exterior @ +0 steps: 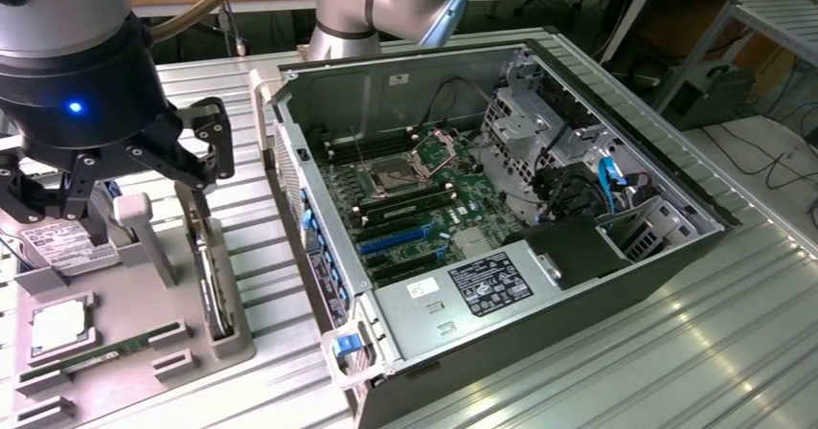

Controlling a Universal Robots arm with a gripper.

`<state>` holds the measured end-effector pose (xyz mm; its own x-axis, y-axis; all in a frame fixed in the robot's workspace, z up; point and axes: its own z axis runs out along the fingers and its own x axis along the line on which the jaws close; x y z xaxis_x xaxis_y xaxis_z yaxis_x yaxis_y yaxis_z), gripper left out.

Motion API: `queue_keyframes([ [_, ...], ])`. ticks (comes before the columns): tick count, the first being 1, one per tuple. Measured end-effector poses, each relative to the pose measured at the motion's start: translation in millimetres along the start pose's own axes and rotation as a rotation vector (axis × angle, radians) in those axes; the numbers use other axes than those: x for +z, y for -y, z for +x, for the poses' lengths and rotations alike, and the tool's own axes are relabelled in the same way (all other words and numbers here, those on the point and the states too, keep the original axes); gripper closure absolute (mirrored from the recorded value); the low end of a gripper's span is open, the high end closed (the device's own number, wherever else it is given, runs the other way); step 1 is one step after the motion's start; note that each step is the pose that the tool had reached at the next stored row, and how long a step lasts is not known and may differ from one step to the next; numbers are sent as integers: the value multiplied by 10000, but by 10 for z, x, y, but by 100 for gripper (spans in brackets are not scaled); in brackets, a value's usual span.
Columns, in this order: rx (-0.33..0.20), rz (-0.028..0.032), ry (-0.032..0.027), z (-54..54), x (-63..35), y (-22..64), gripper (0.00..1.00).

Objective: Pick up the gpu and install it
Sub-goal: 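Pick up the gpu and move the gpu toward the slot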

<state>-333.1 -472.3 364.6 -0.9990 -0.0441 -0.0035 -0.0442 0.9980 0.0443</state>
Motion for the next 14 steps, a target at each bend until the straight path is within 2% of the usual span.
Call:
queue_keyframes([
  [4, -140, -3, -15, 0, 79, 22, 22],
  [11, -477, -5, -28, 4, 113, 83, 22],
  [14, -816, -5, -45, 7, 138, 85, 22],
])
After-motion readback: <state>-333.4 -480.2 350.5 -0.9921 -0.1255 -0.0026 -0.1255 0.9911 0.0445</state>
